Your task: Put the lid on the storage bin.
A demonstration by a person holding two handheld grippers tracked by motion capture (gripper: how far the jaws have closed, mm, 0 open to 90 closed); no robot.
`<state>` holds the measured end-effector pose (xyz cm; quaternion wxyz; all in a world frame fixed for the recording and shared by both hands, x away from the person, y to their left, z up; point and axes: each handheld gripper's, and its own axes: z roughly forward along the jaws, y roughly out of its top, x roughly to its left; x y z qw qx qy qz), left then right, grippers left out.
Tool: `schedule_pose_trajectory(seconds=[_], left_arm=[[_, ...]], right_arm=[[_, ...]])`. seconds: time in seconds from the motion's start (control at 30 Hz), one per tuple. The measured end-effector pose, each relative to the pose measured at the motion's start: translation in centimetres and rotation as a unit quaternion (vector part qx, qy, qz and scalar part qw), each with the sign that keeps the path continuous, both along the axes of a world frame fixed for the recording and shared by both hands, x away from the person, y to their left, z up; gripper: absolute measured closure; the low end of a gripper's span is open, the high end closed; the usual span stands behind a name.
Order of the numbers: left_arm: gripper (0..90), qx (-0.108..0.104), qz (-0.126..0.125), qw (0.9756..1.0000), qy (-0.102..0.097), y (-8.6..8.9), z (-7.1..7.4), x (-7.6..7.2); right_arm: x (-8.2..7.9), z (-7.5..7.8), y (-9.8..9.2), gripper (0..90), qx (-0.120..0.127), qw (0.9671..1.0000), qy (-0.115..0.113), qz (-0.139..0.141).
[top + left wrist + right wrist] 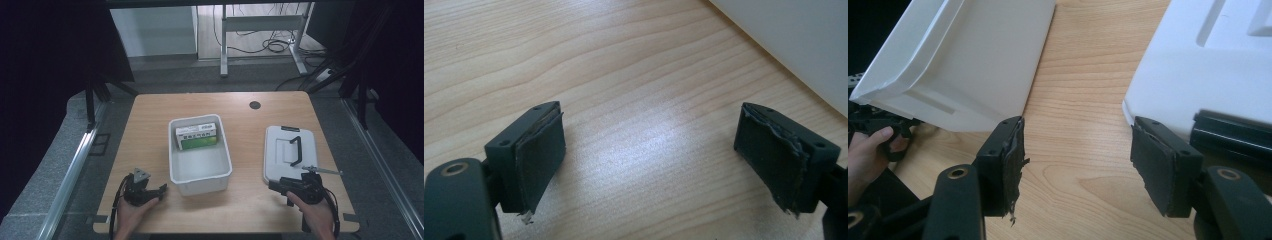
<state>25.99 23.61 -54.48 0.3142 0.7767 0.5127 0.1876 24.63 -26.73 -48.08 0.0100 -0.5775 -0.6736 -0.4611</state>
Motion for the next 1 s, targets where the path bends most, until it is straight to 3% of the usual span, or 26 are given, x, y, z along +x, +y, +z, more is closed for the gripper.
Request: schedule_pose_trajectory(seconds=[0.23, 0.4, 0.7, 1.0], left_arm=[[12.9, 0.0, -0.003, 1.0, -0.001, 0.2, 0.0, -0.3], [13.1, 0.0, -0.003, 1.0, 0.0, 0.3, 0.0, -0.4], [12.9, 0.0, -0.006, 1.0, 0.0, 0.3, 0.0, -0.4], [13.1, 0.0, -0.006, 1.0, 0.0, 0.3, 0.0, -0.4]], right_arm=[[-0.1, 0.0, 1.2, 38.6, -0.025, 0.9995, 0.011, 0.016], [-0.2, 0.2, 1.8, 38.5, -0.031, 0.9993, 0.018, 0.007], [0.1, 0.5, 2.6, 38.6, -0.055, 0.9983, 0.017, 0.007], [0.1, 1.6, 2.5, 38.9, -0.067, 0.9977, 0.003, 0.014]])
